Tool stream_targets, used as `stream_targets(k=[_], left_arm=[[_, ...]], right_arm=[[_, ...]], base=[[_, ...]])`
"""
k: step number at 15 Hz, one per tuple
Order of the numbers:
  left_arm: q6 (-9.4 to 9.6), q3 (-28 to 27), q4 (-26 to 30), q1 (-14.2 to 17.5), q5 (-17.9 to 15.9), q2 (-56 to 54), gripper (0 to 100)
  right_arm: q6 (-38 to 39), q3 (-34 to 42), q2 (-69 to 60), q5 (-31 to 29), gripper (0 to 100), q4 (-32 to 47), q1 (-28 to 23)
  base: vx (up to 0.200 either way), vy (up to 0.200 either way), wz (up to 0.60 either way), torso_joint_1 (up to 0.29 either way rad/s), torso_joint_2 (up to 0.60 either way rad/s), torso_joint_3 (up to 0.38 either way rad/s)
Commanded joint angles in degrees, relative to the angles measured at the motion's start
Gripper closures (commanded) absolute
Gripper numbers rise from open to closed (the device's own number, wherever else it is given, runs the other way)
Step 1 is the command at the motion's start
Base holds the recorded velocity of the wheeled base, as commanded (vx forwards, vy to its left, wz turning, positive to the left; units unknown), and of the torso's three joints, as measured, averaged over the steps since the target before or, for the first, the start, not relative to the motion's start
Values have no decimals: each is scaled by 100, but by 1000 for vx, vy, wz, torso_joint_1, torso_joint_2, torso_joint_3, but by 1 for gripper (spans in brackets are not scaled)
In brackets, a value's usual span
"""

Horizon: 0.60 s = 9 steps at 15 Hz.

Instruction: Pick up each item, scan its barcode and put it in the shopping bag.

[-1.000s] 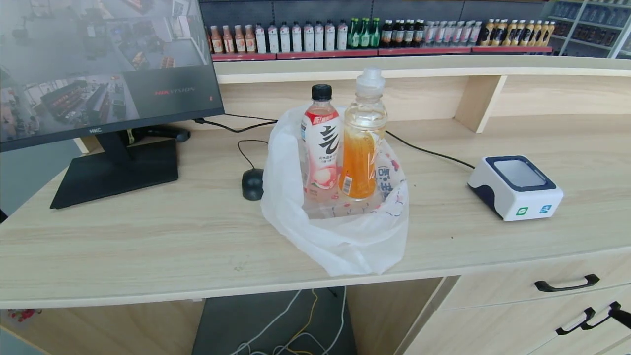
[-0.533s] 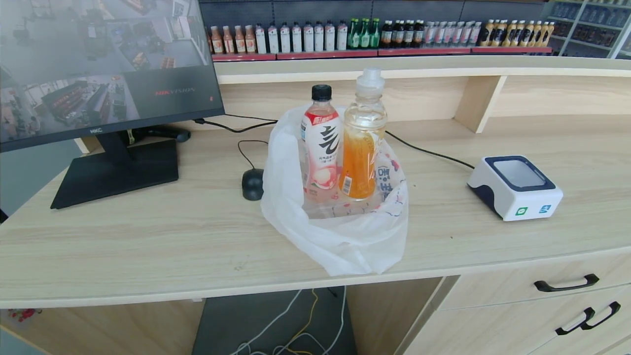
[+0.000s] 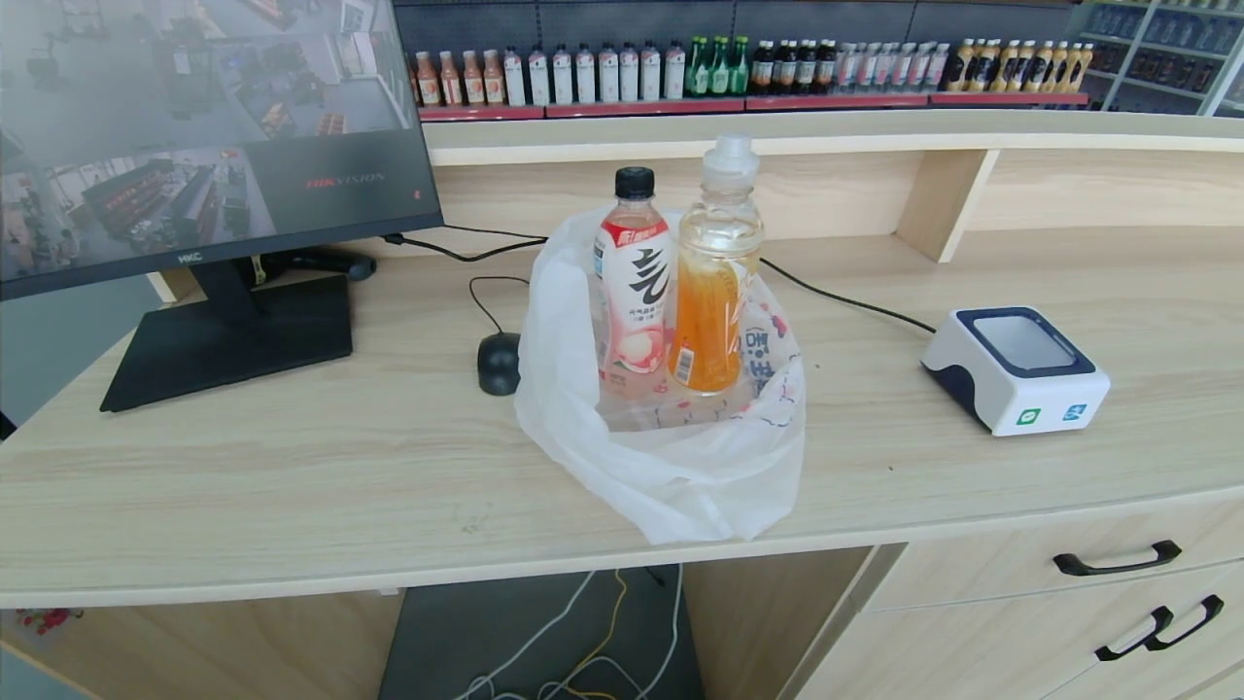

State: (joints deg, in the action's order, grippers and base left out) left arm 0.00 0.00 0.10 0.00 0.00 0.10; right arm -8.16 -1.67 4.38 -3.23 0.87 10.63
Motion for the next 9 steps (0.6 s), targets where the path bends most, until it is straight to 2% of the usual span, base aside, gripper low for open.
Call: stream_targets(k=[1,3,8,9], left_arm=[[0,0,-1,0,0,-1,0],[-9,0,-1,0,0,-1,0],[-9,0,-1,0,0,-1,0],[0,0,-1,0,0,-1,0]], right_arm=[[68,0,98,7,0,-16,-527],[148,0,107,-2,0,-7,-527],[359,9,98,-2,0,-16,-562],[376,9,116,-2,0,-16,-580]], base=[[0,0,0,0,0,0],[0,0,0,0,0,0],[-200,0,0,11,5,2],[0,0,0,0,0,0]])
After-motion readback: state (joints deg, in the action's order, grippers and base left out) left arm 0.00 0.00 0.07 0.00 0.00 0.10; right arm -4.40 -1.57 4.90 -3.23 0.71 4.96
